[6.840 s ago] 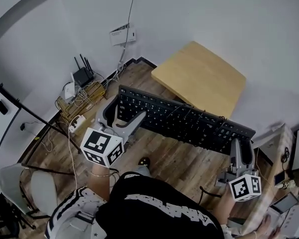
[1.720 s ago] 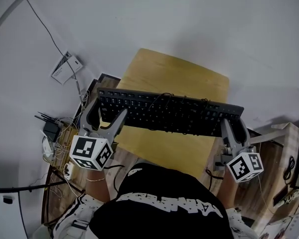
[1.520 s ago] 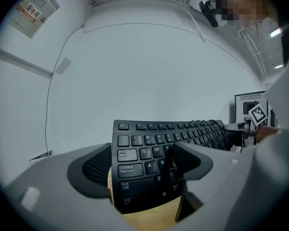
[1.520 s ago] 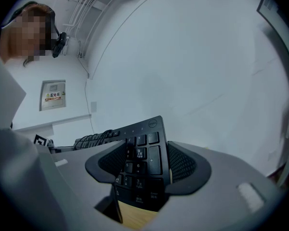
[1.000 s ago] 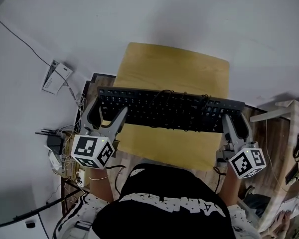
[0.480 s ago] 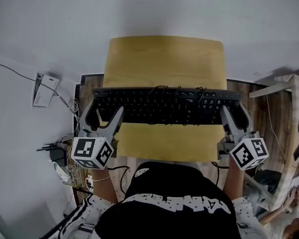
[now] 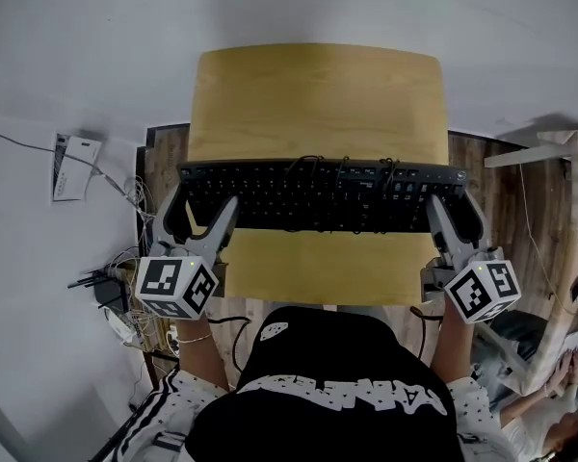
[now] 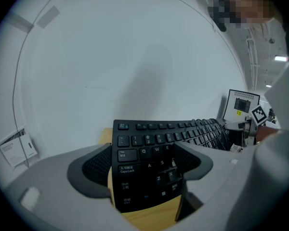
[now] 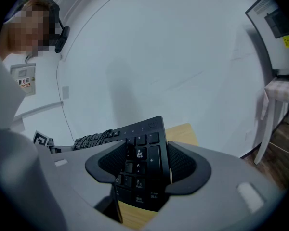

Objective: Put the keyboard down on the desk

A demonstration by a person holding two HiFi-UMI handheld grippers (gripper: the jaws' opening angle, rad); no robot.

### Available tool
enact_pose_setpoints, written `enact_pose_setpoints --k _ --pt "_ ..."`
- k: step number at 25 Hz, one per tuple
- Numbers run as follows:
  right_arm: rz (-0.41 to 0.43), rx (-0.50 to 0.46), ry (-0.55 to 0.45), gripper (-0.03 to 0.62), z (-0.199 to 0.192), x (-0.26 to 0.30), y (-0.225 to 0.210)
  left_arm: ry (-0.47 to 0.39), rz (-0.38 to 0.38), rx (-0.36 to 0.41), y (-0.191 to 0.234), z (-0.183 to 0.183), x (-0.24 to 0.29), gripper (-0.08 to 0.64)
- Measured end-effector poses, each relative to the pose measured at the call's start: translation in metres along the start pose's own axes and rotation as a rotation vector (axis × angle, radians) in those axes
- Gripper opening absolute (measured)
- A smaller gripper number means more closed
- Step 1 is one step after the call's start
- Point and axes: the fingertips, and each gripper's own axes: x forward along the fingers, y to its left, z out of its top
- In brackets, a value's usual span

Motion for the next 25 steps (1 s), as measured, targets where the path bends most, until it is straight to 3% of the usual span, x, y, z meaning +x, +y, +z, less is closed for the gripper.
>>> enact_pose_setpoints --k 15,22,25 --pt "-0.012 0.022 0.069 0.269 -0.008 0.008 -0.004 0.088 0.019 -0.025 0.002 -0.011 0.002 0.385" --pt "0.008 0.087 0.074 0.27 0.035 -0.026 0.008 0.136 0.058 0.021 -0.024 0.049 -0.038 0.385" --pt "0.001 0.089 0.078 0.27 0.024 -0.017 0.008 0.146 0.057 0.021 -0.015 0.039 -0.031 0.385"
